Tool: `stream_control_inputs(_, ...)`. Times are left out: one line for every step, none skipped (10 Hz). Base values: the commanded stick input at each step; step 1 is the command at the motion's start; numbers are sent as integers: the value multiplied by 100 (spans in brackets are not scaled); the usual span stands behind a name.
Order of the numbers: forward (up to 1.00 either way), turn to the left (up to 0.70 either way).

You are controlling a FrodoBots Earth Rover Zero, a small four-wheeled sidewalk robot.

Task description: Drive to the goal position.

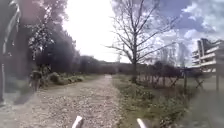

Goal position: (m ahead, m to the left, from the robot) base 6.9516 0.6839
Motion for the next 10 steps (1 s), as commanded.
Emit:
stream_control_inputs(70, 0)
stream_control_inputs(70, 0)
stream_control_inputs(70, 0)
stream_control_inputs(70, 0)
stream_control_inputs(70, 0)
stream_control_inputs(70, 0)
stream_control_inputs(70, 0)
stream_control_inputs(70, 0)
stream_control_inputs(70, 0)
stream_control_inputs(70, 0)
